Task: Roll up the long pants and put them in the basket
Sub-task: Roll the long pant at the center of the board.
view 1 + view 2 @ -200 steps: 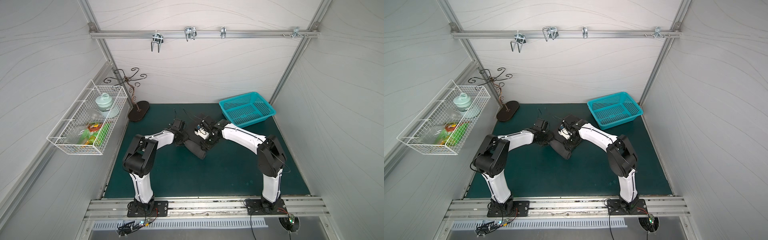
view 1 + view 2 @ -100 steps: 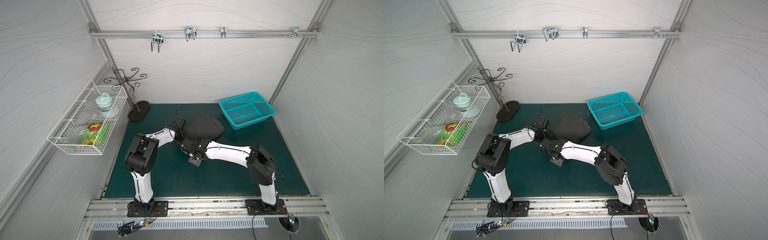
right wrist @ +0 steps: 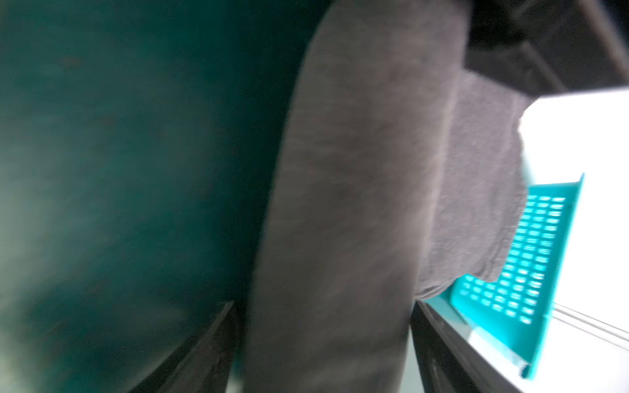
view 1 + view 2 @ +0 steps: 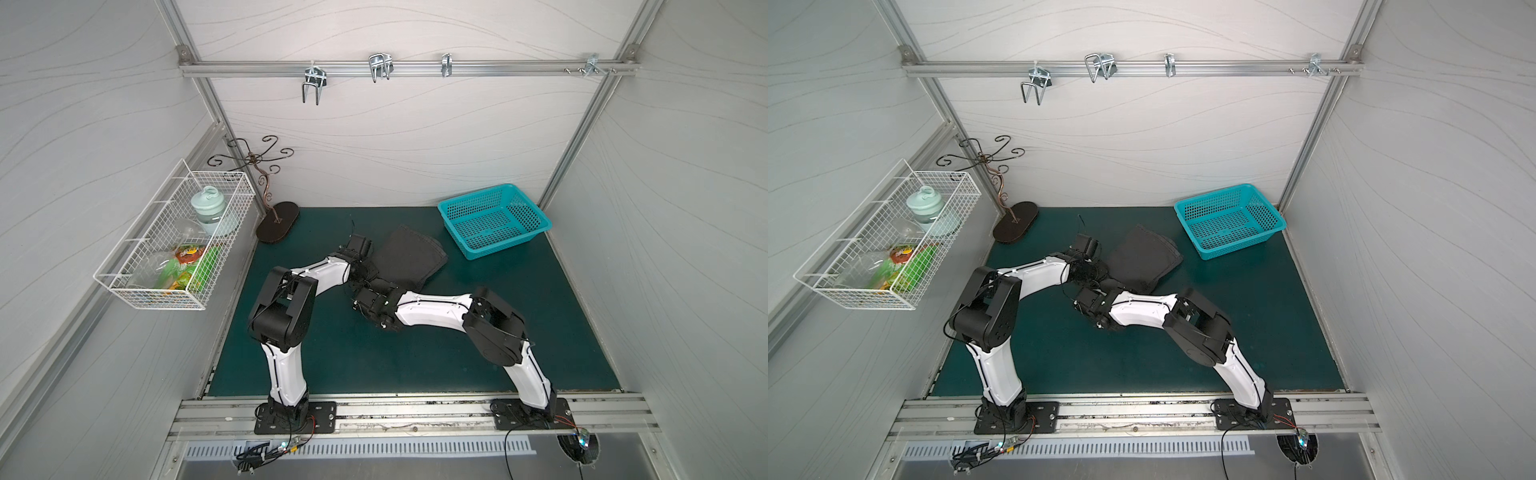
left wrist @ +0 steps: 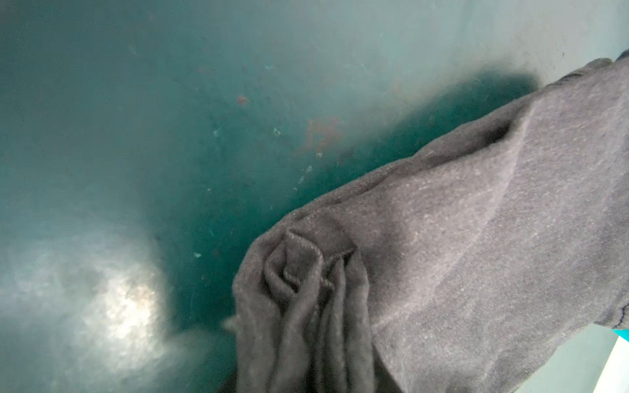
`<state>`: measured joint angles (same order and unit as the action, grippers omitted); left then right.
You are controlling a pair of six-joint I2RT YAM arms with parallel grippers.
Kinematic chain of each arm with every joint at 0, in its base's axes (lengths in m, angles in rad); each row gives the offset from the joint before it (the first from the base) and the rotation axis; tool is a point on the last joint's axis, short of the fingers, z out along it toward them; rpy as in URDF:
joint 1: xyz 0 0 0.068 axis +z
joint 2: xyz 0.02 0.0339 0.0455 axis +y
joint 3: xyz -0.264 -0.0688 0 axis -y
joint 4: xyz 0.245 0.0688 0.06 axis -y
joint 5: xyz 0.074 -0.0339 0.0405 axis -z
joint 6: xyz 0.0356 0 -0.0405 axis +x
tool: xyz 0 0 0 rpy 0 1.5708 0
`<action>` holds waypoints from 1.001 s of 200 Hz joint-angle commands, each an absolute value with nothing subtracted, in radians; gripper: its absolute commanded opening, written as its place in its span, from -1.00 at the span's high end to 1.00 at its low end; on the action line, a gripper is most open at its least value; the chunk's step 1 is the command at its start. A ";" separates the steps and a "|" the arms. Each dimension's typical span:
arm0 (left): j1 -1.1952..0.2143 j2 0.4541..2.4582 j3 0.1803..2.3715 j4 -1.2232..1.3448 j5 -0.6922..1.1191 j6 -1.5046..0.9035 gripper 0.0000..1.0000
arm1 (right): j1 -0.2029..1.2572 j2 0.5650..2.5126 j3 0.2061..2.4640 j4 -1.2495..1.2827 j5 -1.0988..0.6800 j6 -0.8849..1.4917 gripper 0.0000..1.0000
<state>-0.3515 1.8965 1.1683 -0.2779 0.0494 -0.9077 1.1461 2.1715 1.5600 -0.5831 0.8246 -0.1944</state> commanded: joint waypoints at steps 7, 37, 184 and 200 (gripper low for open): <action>-0.351 1.924 1.131 -0.378 0.032 -0.873 1.00 | 1.126 2.247 1.556 -0.554 0.867 -0.225 -0.61; -0.352 1.933 1.137 -0.377 0.038 -0.871 1.00 | 1.117 2.271 1.557 -0.556 0.886 -0.218 -0.35; -0.351 1.874 1.086 -0.430 0.032 -0.838 1.00 | 1.051 2.283 1.602 -0.682 0.665 -0.194 1.00; -0.351 1.846 1.082 -0.462 0.000 -0.825 1.00 | 1.043 2.278 1.615 -0.708 0.564 -0.191 1.00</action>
